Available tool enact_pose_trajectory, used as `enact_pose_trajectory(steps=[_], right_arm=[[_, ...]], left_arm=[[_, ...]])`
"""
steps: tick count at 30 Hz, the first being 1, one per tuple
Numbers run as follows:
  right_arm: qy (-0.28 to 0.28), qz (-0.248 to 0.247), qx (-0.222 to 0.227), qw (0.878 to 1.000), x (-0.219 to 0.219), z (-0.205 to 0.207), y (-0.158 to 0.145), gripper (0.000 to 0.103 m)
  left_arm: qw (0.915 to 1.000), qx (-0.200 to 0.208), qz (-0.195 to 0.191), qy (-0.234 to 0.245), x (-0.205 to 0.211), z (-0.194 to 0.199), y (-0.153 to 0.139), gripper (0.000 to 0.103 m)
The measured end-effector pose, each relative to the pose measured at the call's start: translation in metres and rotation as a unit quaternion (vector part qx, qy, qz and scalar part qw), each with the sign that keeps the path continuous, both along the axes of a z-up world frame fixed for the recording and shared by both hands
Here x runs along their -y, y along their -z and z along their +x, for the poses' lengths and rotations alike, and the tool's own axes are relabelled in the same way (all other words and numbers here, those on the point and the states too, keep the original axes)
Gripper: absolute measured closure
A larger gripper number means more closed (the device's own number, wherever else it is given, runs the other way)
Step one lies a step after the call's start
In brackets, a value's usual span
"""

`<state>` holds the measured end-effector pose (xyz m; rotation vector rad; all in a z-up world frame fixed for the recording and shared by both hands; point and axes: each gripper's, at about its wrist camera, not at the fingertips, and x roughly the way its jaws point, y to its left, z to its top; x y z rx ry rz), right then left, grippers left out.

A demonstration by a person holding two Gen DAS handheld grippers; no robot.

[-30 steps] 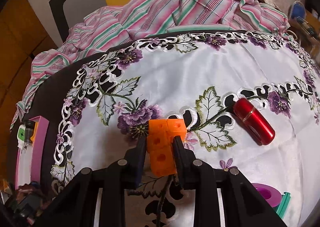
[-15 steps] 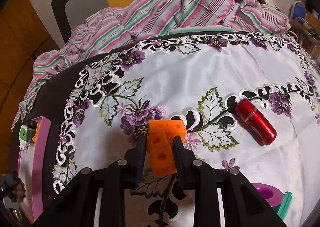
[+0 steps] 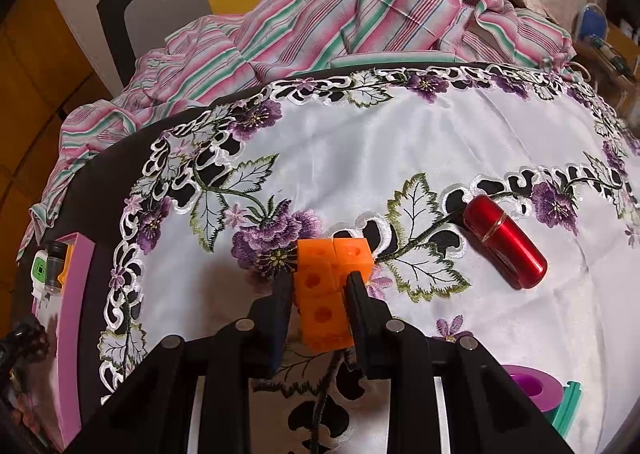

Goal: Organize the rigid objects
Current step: 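Carry the brown comb into the tray and open the left gripper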

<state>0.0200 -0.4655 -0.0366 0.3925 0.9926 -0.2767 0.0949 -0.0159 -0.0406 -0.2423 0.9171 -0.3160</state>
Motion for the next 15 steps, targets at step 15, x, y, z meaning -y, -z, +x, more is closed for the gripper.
enact_pose_trajectory(steps=[15], right_arm=[[0.002, -0.006, -0.002, 1.0, 0.0, 0.002, 0.001, 0.075]], left_arm=[[0.9991, -0.014, 0.012, -0.038, -0.016, 0.02, 0.0, 0.055]])
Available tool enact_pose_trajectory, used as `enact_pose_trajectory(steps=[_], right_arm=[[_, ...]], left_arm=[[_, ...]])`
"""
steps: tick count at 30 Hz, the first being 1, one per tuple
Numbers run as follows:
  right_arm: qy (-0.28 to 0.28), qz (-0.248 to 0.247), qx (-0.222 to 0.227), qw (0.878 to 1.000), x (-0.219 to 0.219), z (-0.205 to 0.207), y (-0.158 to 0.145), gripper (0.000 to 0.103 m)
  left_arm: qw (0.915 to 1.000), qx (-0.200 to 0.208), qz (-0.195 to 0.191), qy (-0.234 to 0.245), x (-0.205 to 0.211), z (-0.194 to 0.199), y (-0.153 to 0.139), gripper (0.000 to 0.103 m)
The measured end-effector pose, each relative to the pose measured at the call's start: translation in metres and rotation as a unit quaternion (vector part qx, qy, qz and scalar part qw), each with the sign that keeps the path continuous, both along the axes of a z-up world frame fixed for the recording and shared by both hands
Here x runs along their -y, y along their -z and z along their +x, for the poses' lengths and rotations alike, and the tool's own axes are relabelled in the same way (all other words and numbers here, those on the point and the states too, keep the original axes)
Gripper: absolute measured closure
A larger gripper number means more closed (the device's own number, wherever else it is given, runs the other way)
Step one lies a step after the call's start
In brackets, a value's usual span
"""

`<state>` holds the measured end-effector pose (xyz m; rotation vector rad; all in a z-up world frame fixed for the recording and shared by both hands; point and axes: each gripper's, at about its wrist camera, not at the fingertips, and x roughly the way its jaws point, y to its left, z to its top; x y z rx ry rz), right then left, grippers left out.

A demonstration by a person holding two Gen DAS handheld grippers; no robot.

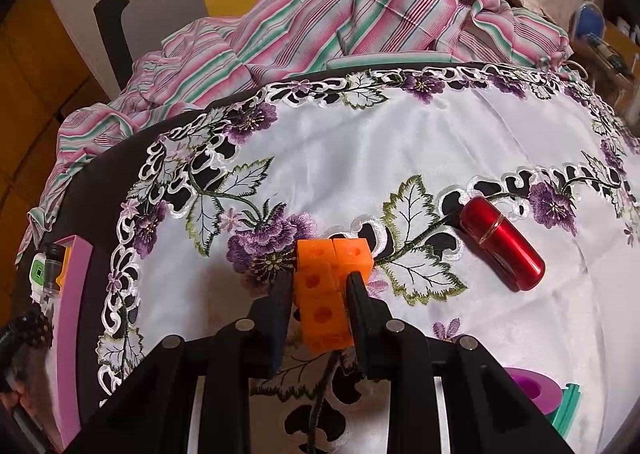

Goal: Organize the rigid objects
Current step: 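Carry the brown comb into the tray and open the left gripper, then carry the orange cubes into the tray and open the right gripper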

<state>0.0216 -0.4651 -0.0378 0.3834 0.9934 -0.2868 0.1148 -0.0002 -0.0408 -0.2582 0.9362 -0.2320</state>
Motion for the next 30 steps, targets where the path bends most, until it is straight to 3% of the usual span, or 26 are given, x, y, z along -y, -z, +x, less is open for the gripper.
enact_pose_trajectory(steps=[6, 11, 19, 30], right_arm=[[0.002, -0.001, 0.012, 1.0, 0.0, -0.003, -0.005, 0.075], [-0.011, -0.007, 0.033, 0.999, -0.009, -0.004, -0.015, 0.075], [-0.047, 0.028, 0.036, 0.998, -0.049, 0.0, -0.021, 0.075], [-0.124, 0.069, 0.05, 0.989, -0.14, 0.002, -0.033, 0.075]], left_arm=[[0.9983, 0.035, -0.034, -0.03, -0.015, -0.026, -0.022, 0.05], [0.9974, 0.028, -0.061, -0.026, -0.023, -0.047, -0.02, 0.05], [0.999, 0.02, -0.026, 0.029, -0.01, -0.071, -0.013, 0.05], [0.9977, 0.017, -0.028, 0.059, -0.008, -0.088, -0.007, 0.05]])
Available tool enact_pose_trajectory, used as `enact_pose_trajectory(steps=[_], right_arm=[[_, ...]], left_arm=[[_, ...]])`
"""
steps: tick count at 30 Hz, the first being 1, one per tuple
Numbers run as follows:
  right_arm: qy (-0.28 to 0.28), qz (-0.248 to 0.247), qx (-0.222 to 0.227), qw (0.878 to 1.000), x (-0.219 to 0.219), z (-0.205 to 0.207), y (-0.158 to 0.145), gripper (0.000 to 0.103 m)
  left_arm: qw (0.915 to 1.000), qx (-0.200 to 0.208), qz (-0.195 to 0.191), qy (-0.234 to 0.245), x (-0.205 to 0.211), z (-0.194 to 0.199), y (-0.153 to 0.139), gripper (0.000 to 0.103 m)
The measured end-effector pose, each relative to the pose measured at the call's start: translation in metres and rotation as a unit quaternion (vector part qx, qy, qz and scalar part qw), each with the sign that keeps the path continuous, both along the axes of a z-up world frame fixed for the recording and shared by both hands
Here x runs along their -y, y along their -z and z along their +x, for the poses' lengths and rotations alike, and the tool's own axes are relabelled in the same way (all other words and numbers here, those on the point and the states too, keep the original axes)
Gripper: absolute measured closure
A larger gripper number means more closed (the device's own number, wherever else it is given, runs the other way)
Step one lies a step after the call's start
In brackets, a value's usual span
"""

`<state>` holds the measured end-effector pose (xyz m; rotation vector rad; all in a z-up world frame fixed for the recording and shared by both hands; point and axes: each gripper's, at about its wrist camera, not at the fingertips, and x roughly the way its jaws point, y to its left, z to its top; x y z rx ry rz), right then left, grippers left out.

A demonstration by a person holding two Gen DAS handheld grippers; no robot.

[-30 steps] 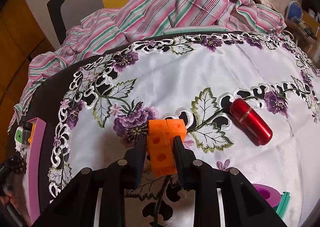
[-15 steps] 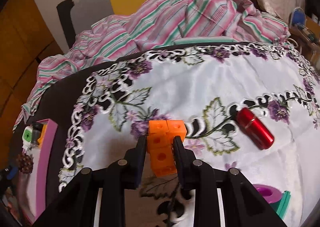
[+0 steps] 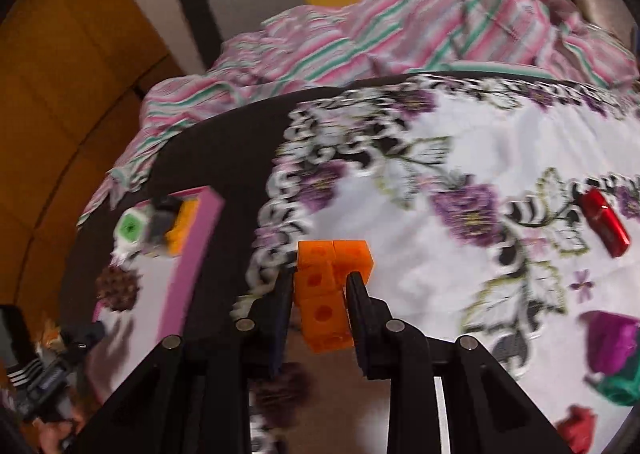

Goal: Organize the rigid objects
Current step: 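Carry the orange cubes into the tray and open the right gripper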

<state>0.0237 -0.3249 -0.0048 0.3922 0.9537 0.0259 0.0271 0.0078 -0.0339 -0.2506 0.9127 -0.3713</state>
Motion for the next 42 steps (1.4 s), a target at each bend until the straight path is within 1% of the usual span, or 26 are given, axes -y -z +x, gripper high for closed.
enact_pose_trajectory(steps=[3, 7, 12, 17, 22, 27, 32, 38, 42], right_arm=[[-0.023, 0.004, 0.007, 1.0, -0.027, 0.003, -0.006, 0.075], [-0.053, 0.012, 0.013, 0.998, -0.06, 0.009, -0.012, 0.075], [-0.09, 0.006, 0.02, 0.996, -0.1, 0.018, -0.017, 0.075], [-0.126, 0.004, 0.009, 0.992, -0.141, 0.036, -0.007, 0.075], [-0.152, -0.01, -0.004, 0.988, -0.176, 0.055, 0.01, 0.075], [-0.157, -0.024, -0.013, 0.987, -0.192, 0.072, 0.023, 0.075], [-0.158, -0.036, -0.017, 0.987, -0.199, 0.083, 0.03, 0.075], [-0.16, -0.021, -0.023, 0.987, -0.198, 0.084, 0.035, 0.075], [-0.161, -0.017, -0.015, 0.987, -0.196, 0.075, 0.028, 0.074]], left_arm=[[1.0, -0.001, -0.004, 0.005, -0.001, -0.002, 0.001, 0.05], [1.0, 0.002, 0.001, 0.008, -0.003, -0.005, 0.0, 0.05], [1.0, 0.002, 0.002, 0.005, -0.009, -0.009, 0.0, 0.05], [1.0, 0.002, -0.001, 0.001, -0.015, -0.011, -0.001, 0.05], [1.0, 0.005, 0.003, -0.002, -0.02, -0.013, -0.002, 0.05], [0.9999, 0.002, 0.0, -0.013, -0.029, -0.016, -0.001, 0.05], [0.9996, -0.001, -0.007, -0.027, -0.037, -0.016, 0.0, 0.05], [0.9994, -0.001, -0.012, -0.033, -0.04, -0.017, -0.001, 0.05], [0.9993, -0.002, -0.013, -0.034, -0.037, -0.018, -0.001, 0.05]])
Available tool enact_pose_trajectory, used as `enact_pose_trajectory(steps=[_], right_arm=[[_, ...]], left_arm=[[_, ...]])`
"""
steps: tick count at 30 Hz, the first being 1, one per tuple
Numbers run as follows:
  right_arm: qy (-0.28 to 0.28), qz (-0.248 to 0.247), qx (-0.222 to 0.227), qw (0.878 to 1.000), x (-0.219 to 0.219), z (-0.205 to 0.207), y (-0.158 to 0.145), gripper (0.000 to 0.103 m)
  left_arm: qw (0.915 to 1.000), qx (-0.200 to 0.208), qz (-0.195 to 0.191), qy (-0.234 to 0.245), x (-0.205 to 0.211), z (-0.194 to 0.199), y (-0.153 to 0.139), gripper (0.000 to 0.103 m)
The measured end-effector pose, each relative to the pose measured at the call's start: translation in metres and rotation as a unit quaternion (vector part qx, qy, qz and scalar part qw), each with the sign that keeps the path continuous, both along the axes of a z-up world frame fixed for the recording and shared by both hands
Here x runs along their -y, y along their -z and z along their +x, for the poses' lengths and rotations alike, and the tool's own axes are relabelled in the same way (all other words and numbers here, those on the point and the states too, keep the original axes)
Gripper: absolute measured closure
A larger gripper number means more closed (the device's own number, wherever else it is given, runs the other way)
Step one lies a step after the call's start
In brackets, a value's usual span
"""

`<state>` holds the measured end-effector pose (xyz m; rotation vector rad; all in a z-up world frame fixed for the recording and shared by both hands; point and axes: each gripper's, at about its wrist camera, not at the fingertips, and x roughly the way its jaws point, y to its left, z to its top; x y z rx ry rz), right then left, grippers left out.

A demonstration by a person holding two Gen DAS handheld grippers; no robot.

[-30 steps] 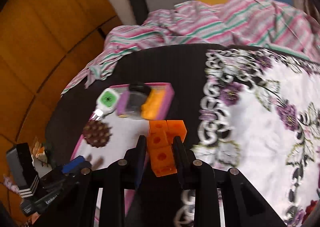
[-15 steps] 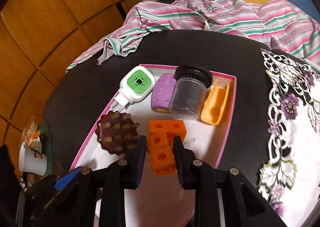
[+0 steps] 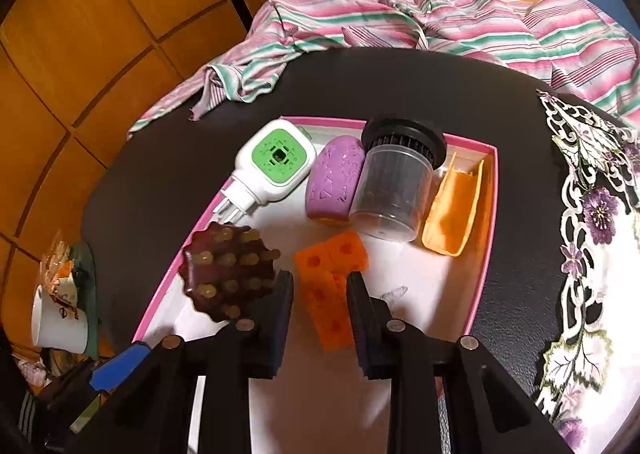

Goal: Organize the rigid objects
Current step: 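Carry the orange cubes into the tray and open the right gripper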

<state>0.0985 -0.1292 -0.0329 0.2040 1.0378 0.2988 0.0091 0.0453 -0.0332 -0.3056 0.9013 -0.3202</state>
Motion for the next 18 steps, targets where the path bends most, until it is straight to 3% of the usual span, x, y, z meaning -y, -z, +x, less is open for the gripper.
enact_pose_trajectory(steps=[18], right_arm=[[0.021, -0.046, 0.032, 0.998, 0.016, -0.044, -0.037, 0.068]], left_arm=[[0.9998, -0.005, -0.008, 0.016, 0.017, -0.005, -0.003, 0.05]])
